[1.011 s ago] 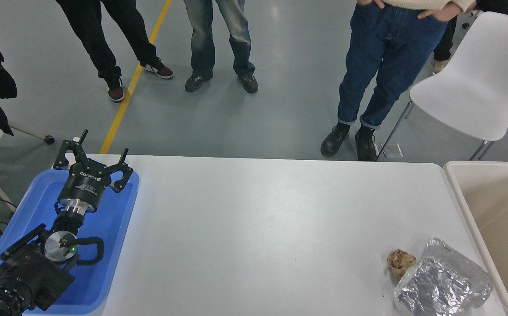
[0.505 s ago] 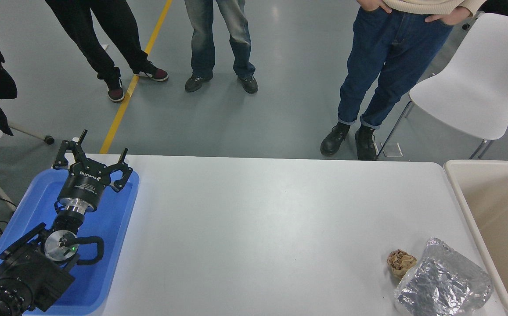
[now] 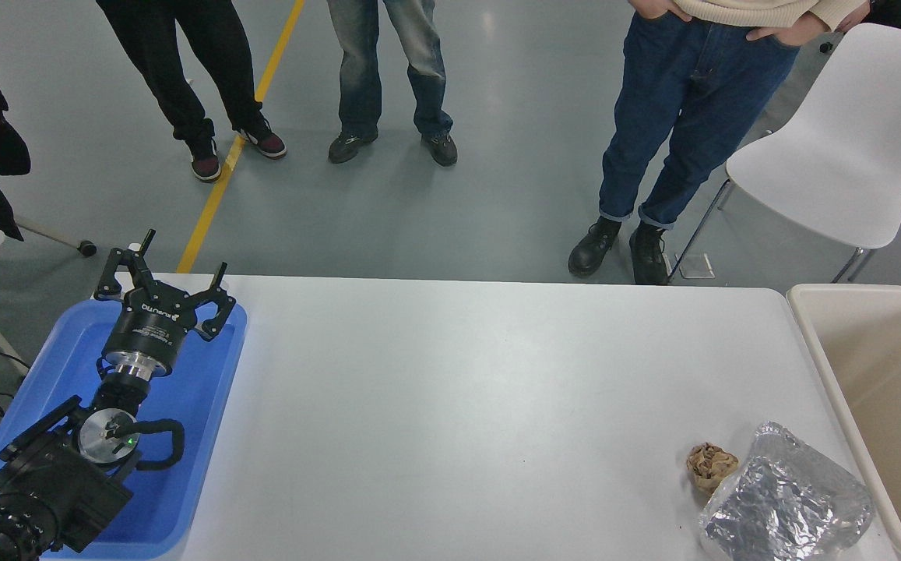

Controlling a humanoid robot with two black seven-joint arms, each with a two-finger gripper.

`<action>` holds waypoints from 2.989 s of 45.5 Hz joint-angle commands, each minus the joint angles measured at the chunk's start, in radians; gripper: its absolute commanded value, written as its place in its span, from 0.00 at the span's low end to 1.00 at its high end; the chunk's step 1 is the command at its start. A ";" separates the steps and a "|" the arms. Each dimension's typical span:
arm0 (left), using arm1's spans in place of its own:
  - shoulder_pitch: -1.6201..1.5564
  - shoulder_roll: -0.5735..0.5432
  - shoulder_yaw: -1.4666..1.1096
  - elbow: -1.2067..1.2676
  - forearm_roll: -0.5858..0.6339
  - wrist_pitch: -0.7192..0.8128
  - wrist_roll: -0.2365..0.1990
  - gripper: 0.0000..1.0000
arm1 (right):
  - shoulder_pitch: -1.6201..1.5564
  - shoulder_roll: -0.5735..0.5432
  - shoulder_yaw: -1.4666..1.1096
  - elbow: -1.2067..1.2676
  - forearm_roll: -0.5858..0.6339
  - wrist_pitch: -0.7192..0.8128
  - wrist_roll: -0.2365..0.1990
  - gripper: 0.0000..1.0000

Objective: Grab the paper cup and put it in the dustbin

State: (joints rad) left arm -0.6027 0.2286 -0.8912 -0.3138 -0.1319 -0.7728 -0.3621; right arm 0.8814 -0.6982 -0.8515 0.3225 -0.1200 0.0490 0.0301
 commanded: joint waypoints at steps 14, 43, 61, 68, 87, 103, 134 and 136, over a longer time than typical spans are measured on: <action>0.000 0.000 0.000 0.001 0.000 0.000 -0.001 1.00 | -0.022 0.000 0.117 0.000 0.000 -0.107 -0.002 0.86; 0.000 -0.002 0.000 0.001 0.000 0.001 0.002 1.00 | 0.154 -0.112 0.127 0.340 -0.124 -0.098 -0.002 0.98; -0.002 -0.002 0.000 -0.001 0.000 0.000 0.002 1.00 | 0.556 -0.135 -0.259 0.759 -0.124 -0.052 -0.002 1.00; -0.002 -0.002 0.000 0.001 0.000 0.000 0.002 1.00 | 0.758 -0.116 -0.389 0.911 -0.124 0.041 -0.002 1.00; -0.002 -0.002 0.000 0.001 0.000 0.001 0.002 1.00 | 1.110 0.092 -0.544 0.918 -0.122 0.676 -0.001 1.00; 0.000 0.000 0.000 0.001 -0.002 0.001 0.002 1.00 | 1.288 0.241 -0.581 0.934 -0.112 0.736 0.002 1.00; 0.000 0.000 0.000 0.001 0.000 0.001 0.002 1.00 | 1.387 0.425 -0.368 0.963 -0.102 0.736 0.002 1.00; 0.000 0.000 0.000 0.001 0.000 0.001 0.002 1.00 | 1.393 0.425 -0.379 0.961 -0.102 0.736 0.002 1.00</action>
State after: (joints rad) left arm -0.6009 0.2302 -0.8912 -0.3130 -0.1333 -0.7716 -0.3629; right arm 2.2588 -0.2978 -1.2628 1.2837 -0.2245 0.7831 0.0324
